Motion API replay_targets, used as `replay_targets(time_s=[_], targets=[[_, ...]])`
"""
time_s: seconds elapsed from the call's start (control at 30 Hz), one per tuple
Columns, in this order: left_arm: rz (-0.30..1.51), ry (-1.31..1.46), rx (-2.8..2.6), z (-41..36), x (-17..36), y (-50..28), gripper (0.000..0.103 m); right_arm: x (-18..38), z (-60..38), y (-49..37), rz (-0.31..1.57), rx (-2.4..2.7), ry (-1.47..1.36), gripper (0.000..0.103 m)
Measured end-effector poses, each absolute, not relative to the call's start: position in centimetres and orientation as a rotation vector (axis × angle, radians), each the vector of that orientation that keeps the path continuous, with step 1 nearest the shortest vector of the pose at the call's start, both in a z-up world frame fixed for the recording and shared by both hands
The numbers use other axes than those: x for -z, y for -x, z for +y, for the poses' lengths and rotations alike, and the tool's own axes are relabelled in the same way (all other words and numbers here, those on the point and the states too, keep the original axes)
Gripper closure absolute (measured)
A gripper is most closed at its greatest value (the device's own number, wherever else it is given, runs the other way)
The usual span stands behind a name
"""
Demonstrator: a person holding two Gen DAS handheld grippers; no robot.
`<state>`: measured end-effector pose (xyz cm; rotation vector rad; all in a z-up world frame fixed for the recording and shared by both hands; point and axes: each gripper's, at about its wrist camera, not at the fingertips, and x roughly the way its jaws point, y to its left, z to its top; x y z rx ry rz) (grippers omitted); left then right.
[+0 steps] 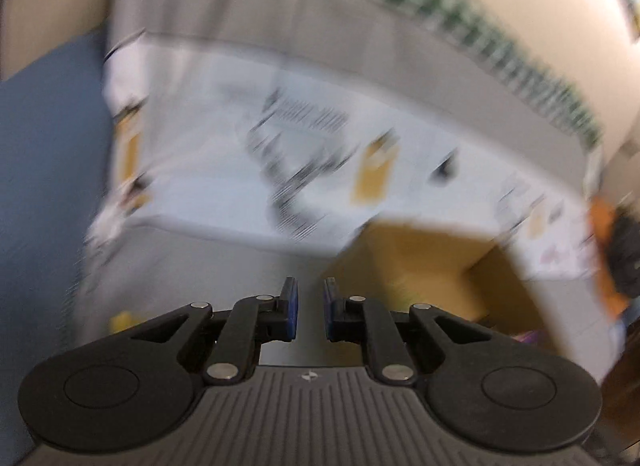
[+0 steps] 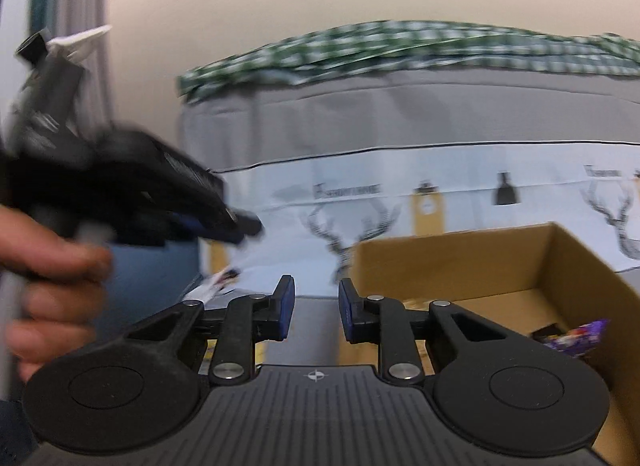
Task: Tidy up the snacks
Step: 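Move both open tools back to the last snacks on the sofa, then close the left tool on the yellow Alpenliebe bar while the right tool grasps the red-wrapped bar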
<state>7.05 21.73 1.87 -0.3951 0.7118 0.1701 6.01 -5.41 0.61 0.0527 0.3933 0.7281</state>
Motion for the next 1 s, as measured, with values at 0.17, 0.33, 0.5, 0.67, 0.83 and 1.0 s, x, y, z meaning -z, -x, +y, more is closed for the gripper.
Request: replay_targets(time_s=[0.17,0.33,0.5,0.67,0.83,1.0], targets=[[0.726,0.458,-0.202,26.5,-0.8,-6.6,0.089,0.3,-2.1,-3.4,0.385,-0.858,0.075,0.078],[0.752,0.541,-0.266,30.3,-0.1,-5.6,0.089,1.2,0.6,-1.9,0.410,-0.957,0.158,0.078],[0.746,0.570,-0.293,31.8,-0.2,-5.3,0.089,2.5,4.6,-2.7,0.557,-1.021,0.208,0.071],[0.766,0.549,-0.319,32.2,0.1,-5.2,0.089,5.9,9.8,-4.3,0.652,-1.012,0.284,0.051],[0.764,0.572,-0.319,32.8,0.3,-5.1,0.089,9.2,13.9,-6.6,0.702,-0.961,0.355,0.051],[0.770,0.568,-0.306,32.8,0.5,-5.4,0.089,10.1,14.6,-7.3,0.717,-0.972,0.377,0.085]])
